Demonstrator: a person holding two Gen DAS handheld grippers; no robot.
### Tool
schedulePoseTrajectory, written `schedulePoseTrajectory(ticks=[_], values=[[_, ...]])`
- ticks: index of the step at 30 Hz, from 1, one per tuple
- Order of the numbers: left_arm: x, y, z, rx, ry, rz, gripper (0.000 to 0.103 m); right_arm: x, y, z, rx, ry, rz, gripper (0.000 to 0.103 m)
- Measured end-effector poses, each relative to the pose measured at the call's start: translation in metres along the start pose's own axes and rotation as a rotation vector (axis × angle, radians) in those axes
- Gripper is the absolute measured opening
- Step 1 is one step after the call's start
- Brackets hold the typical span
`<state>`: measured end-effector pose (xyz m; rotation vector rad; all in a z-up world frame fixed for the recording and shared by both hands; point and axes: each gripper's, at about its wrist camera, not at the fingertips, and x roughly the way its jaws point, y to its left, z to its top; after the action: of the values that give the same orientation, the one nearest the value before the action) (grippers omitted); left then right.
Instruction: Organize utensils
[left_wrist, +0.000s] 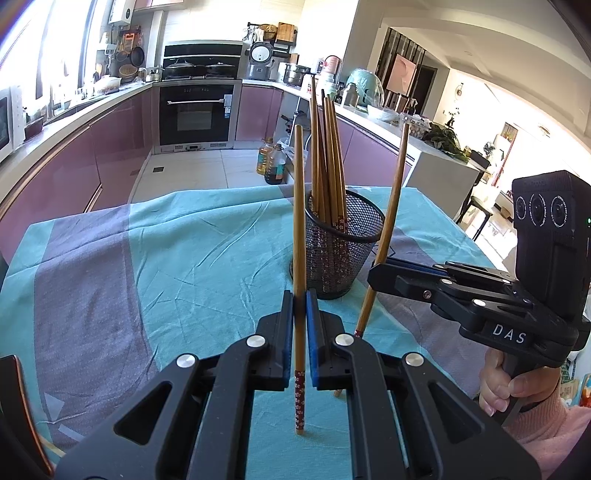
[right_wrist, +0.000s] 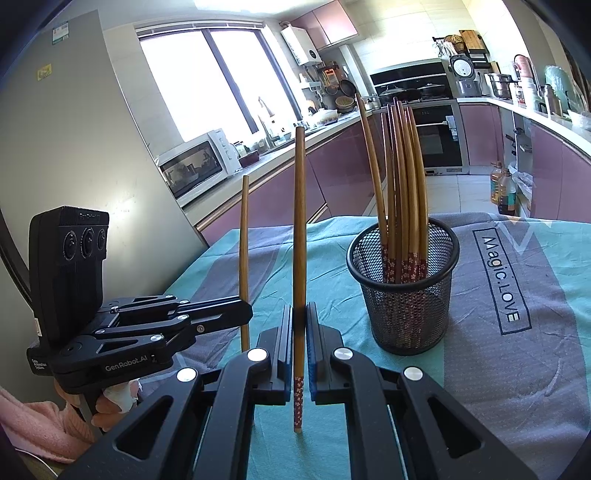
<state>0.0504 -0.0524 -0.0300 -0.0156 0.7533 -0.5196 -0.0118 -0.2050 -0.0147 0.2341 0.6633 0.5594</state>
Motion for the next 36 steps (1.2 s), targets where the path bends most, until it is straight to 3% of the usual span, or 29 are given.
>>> schedulePoseTrajectory(ticks=[36], values=[[-0.0082,-0.001,0.0051,0.014,-0.014,-0.012,0.007,-0.0105,-0.0031,0.0056,-0.004,-0.024,-0.015,0.006]])
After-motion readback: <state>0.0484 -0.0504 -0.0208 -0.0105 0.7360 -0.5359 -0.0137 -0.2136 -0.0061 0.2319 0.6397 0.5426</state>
